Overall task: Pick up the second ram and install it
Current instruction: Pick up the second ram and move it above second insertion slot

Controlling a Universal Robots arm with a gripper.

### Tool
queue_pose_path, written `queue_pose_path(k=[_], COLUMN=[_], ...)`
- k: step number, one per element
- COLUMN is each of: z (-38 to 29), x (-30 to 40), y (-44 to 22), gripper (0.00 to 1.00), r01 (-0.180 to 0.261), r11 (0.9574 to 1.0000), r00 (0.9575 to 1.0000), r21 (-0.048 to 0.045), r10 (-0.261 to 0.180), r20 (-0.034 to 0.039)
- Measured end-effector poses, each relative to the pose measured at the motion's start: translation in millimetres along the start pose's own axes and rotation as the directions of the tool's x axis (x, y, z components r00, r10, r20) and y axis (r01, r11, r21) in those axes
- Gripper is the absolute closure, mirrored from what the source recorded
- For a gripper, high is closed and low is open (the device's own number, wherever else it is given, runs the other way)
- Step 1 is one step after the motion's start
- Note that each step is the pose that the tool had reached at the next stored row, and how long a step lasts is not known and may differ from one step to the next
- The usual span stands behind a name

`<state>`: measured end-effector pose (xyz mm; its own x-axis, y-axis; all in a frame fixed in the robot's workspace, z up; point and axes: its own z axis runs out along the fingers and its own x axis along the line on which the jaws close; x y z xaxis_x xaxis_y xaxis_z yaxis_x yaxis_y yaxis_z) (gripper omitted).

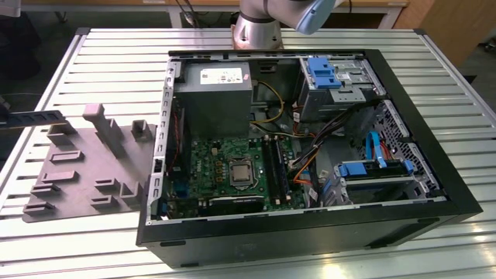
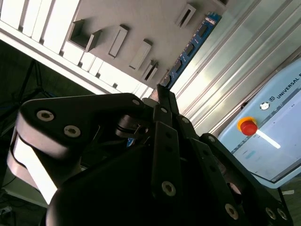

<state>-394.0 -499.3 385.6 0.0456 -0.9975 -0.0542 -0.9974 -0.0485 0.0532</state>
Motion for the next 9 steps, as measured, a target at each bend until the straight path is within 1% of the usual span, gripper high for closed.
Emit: queue_pose_path(k=[9], z=[-0.2], x=[0.2], y=[-4.1], gripper=[0.88], r01=[0.000], r11=[1.0000], r00=[1.0000], r21=[0.0000], r10=[0.000], r20=[0.0001])
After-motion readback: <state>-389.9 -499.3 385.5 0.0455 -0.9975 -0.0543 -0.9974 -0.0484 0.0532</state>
